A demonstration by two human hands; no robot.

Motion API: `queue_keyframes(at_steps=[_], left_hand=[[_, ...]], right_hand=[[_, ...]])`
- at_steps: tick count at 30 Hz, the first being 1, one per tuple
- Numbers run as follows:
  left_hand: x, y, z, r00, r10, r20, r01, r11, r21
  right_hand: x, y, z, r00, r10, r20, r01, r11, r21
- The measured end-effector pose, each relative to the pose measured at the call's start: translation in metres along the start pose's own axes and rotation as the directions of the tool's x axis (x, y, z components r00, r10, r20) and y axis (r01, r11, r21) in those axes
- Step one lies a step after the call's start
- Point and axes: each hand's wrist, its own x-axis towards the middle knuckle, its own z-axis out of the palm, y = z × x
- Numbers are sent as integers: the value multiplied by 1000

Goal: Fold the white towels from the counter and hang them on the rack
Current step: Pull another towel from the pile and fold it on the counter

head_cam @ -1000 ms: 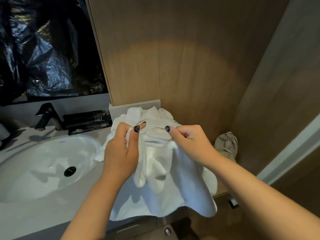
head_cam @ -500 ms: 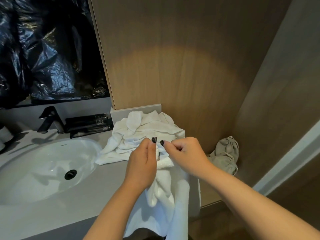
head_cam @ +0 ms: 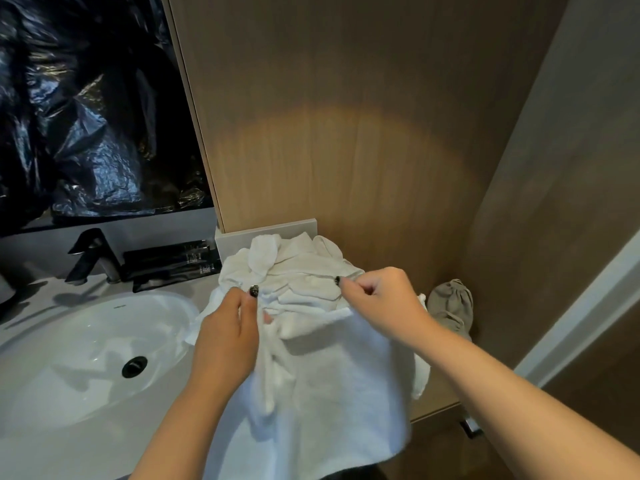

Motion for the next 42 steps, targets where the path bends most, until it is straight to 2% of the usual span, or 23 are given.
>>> queue_keyframes(at_steps=[4,7,12,18,21,23,25,26,28,30,32,35,39,41,42], left_hand=[[-8,26,14,993,73,90,-49,970,-237],[-13,35,25,997,-6,80,36,925,-378],[-16,32,23,995,-95,-12,85,934,-347],[-8,16,6,975,-178,-131,136,951,-277],[-5,6,0,960,-222,-174,172,950,-261],[-4,4,-2,947,-250,-201,197,948,-251],[-4,5,-2,935,-278,-222,219,941,-259],[-3,5,-1,927,-296,-229,231,934,-273],[-2,5,0,918,-325,-226,252,920,-301],[-1,4,2,925,-321,-204,250,917,-310],[-1,4,2,933,-320,-162,252,907,-338],[-1,6,2,946,-308,-103,250,893,-374],[-8,28,-3,970,-243,-18,211,873,-440],[-11,43,-4,971,-236,38,224,843,-488],[-12,47,-5,972,-226,59,224,832,-508]], right_hand=[[7,-30,28,999,-54,1,54,998,10],[7,-46,40,997,-72,-18,73,996,44],[1,-32,30,996,-73,47,75,997,-26],[-16,19,-6,997,69,34,-64,990,-122],[-20,30,-29,985,126,114,-112,985,-129],[-23,31,-45,944,195,265,-162,977,-141],[-24,27,-54,839,314,444,-211,941,-266],[-24,25,-55,789,364,496,-202,915,-351],[-24,24,-53,765,404,501,-188,885,-426],[-26,20,-52,814,379,440,-241,910,-338],[-29,13,-53,855,371,363,-350,928,-124],[-33,-1,-57,858,393,331,-462,872,160],[-37,-29,-56,855,315,412,-474,797,374],[-42,-44,-56,838,265,477,-481,772,416],[-44,-50,-54,835,233,498,-457,797,394]])
